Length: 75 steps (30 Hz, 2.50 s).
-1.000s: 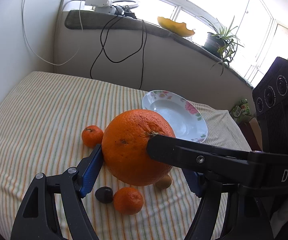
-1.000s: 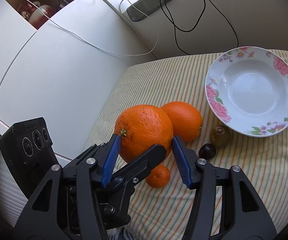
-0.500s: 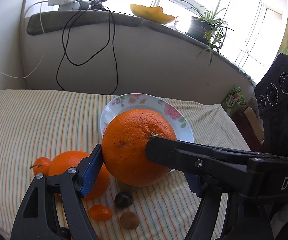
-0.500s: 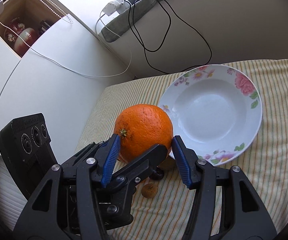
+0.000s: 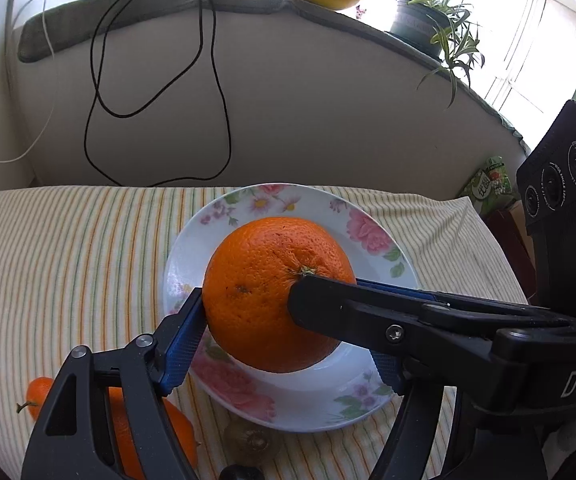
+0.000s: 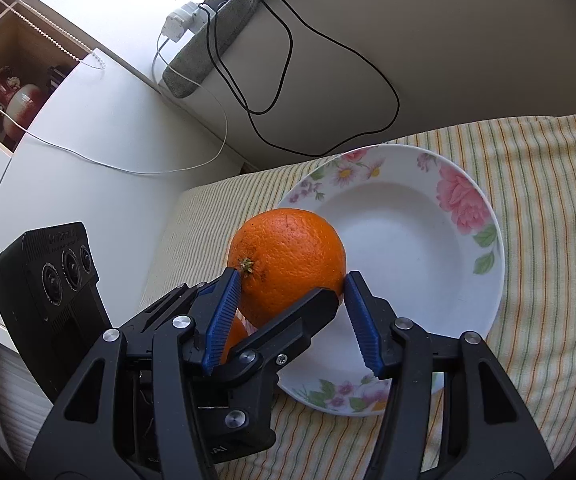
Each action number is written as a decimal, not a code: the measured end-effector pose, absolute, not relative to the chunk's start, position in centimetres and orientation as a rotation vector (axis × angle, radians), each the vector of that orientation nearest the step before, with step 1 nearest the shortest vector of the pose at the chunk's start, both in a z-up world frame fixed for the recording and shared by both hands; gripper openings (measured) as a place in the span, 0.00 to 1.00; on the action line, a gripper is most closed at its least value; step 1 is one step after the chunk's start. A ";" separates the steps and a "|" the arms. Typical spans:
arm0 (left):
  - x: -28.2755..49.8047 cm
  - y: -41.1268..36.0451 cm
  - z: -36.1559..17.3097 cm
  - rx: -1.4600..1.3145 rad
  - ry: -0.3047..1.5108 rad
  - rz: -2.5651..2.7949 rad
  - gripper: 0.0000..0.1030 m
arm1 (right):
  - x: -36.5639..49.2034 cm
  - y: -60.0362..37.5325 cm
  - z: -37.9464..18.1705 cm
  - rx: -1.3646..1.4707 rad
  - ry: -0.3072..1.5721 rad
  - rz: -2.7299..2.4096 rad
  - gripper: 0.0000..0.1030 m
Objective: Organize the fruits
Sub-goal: 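Carry the large orange with the right tool over the white plate, then lower the orange into the plate and open the right tool, then move the right tool to a brown kiwi while the left tool approaches a tangerine, then grasp the kiwi with the right tool while the left tool grasps the tangerine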
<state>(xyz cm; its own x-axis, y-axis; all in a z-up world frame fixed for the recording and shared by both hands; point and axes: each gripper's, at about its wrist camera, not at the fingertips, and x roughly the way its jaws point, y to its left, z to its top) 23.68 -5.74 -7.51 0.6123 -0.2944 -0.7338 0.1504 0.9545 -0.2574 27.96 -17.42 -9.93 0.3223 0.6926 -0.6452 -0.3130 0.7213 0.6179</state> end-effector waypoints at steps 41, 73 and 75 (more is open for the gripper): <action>12.9 2.4 -3.6 -0.213 0.692 -0.184 0.71 | 16.5 -18.7 -4.4 0.188 0.744 0.578 0.85; 7.1 1.6 -9.8 -0.084 0.783 -0.142 0.39 | 12.2 -11.3 -11.2 -0.119 0.890 0.648 0.48; 7.1 1.7 -9.7 -0.082 0.780 -0.138 0.39 | 12.3 -11.1 -11.5 -0.128 0.902 0.649 0.48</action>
